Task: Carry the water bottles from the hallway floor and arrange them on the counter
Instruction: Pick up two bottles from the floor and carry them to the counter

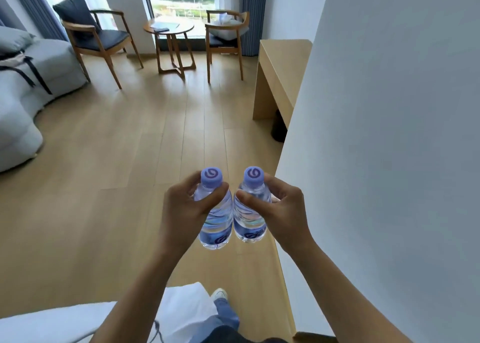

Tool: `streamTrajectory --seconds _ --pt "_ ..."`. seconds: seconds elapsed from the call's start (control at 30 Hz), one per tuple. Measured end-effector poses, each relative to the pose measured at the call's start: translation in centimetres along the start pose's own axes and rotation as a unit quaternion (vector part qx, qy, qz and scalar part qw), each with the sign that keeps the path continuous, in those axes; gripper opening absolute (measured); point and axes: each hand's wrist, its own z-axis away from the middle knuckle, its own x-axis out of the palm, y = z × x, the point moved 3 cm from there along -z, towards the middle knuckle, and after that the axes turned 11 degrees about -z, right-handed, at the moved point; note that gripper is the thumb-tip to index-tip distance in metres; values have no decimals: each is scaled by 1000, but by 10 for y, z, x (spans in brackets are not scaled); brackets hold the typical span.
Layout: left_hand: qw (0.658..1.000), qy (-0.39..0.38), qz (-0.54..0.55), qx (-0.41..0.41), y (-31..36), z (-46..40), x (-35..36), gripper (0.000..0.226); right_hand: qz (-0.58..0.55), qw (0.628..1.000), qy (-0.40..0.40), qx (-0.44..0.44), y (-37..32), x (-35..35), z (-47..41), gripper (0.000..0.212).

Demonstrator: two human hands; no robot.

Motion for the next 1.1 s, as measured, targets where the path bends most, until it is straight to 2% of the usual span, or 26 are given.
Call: streamTrajectory --seconds 0.17,0.37,0.6,0.83,1.1 --pt "1000 -23 13 7 -33 -111 5 27 0 1000 12 -7 9 22 -105 32" --pt "999 -50 23 -2 -64 -230 33 21 1 999 35 -4 29 26 -216 31" --pt "997 -72 25 9 -88 -386 101 12 3 997 71 -15 57 5 -373 31" --pt "996 -73 17 42 -93 -543 161 14 7 995 90 -33 64 -27 -536 35" --pt "992 -105 15 64 -109 -676 219 14 37 990 134 -32 85 -50 -662 31"
